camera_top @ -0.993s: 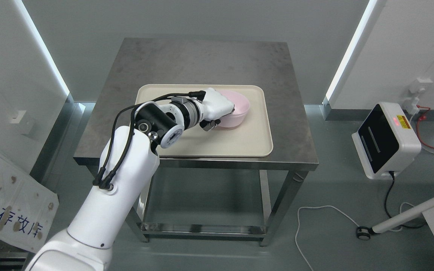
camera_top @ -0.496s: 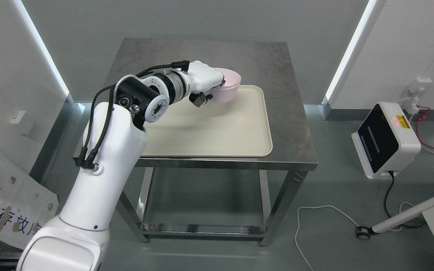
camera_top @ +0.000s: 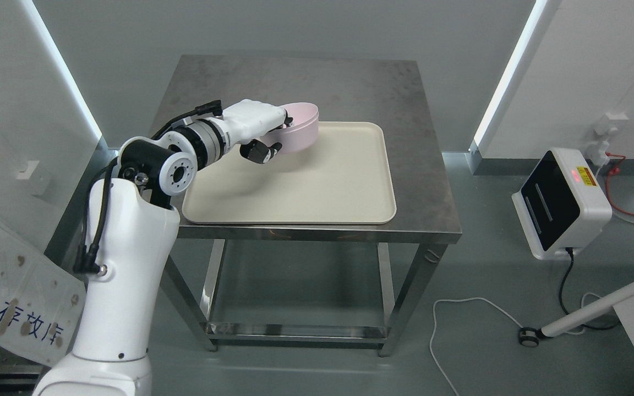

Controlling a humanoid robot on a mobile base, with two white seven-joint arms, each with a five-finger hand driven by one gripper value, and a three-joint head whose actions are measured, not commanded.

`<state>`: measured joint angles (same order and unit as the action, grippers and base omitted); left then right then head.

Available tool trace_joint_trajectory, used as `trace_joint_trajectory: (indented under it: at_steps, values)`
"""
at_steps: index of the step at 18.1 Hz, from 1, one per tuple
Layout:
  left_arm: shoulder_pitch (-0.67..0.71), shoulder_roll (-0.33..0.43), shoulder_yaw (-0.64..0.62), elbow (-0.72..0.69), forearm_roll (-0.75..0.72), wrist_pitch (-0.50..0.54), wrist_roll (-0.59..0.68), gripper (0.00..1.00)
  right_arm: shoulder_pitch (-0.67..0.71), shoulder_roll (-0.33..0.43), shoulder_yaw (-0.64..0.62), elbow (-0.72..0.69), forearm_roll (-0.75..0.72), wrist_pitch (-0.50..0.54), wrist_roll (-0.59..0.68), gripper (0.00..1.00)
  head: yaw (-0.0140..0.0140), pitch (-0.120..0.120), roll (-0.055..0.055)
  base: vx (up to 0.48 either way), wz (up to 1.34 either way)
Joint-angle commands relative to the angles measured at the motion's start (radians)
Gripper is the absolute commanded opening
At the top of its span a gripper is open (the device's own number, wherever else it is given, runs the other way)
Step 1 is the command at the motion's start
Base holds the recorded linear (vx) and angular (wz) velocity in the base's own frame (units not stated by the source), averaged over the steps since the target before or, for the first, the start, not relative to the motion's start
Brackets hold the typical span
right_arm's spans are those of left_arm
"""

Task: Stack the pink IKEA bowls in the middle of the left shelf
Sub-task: 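Raise the stacked bowls high while turning toward the blue-bin shelf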

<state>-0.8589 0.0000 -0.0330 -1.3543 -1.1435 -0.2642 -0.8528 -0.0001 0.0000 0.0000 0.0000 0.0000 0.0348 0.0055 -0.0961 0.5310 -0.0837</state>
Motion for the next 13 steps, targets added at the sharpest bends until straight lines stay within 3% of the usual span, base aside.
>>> trace_joint_trajectory:
  at_steps: [1,5,8,11,13]
  values:
    - [0.121,0.017,0.329,-0.153,0.042,-0.023,0.009,0.0,0.002,-0.017,-0.011,-0.034,0.0,0.001,0.001,1.0,0.0,0.0,0.0,-0.083,0.0]
    - [0.098,0.017,0.459,-0.184,0.061,-0.032,0.064,0.0,0.002,-0.017,-0.011,-0.034,0.0,0.001,0.001,1.0,0.0,0.0,0.0,-0.167,0.01]
    - [0.112,0.077,0.459,-0.183,0.061,-0.075,0.206,0.0,0.002,-0.017,-0.011,-0.034,0.0,0.001,0.001,1.0,0.0,0.0,0.0,-0.249,0.05]
    - [0.089,0.112,0.459,-0.183,0.061,-0.121,0.267,0.0,0.002,-0.017,-0.011,-0.034,0.0,0.001,0.001,1.0,0.0,0.0,0.0,-0.278,0.09]
    - [0.084,0.156,0.447,-0.183,0.061,-0.206,0.389,0.0,0.002,-0.017,-0.011,-0.034,0.0,0.001,0.001,1.0,0.0,0.0,0.0,-0.308,0.07]
